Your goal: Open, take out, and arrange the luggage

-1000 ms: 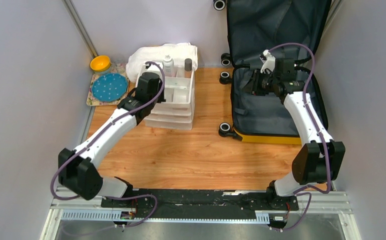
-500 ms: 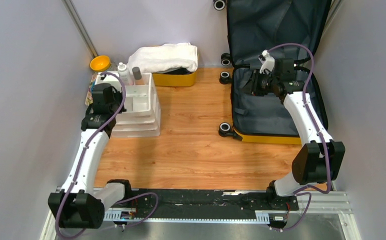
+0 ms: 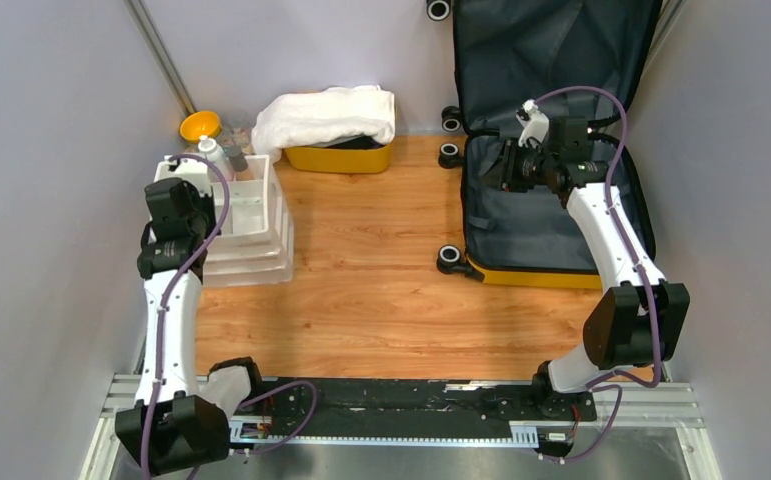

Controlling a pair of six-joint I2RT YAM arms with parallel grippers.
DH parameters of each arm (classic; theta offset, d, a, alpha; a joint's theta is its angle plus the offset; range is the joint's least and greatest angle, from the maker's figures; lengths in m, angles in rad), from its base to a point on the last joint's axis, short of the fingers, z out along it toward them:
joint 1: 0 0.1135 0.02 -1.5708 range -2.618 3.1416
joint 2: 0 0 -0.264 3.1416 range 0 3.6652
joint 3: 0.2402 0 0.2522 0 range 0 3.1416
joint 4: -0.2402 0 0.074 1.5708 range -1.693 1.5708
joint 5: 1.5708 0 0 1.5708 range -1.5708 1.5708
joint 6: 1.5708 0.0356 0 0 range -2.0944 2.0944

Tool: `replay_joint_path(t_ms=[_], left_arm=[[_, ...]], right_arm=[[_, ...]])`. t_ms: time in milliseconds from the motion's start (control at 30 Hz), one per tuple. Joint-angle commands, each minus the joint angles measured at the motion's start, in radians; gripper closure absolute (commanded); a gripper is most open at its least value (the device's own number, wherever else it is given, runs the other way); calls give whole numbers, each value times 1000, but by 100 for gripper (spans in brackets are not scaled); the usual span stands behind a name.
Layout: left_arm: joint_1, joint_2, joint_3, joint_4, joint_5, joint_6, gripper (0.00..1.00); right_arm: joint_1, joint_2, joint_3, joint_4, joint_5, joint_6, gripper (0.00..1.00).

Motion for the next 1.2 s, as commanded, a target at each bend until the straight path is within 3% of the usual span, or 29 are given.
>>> replay_joint_path(t_ms=[0,167,400,433,500,567,600,800,1067,1167], left_arm=[[99,57,46,62,1,153,100],[137,94,66,85,82,234,100],[194,153,66,120,76,272,100],[196,158,66,120,84,278,96],[200,176,101,46,130,291,79],[200,177,150,-21,222,289,46],[200,172,161,-73,248,288,18],[200,138,256,-217,263,236,17],[200,169,532,-432,323,139,16],[200,178,596,-409,361,53,16]], right_arm=[[-2,-8,50,15,-25,8,73],[-1,-8,61,7,-25,0,73],[-1,-34,24,16,-22,-6,73],[-2,-33,24,16,-20,-6,73],[-2,-33,30,15,-25,-6,73],[-2,-30,42,7,-28,-9,71],[-1,-28,48,2,-30,-12,70],[-4,-37,74,-27,-19,-55,66],[-34,-33,114,-70,-10,-92,63],[-53,-21,145,-70,-10,-86,57]])
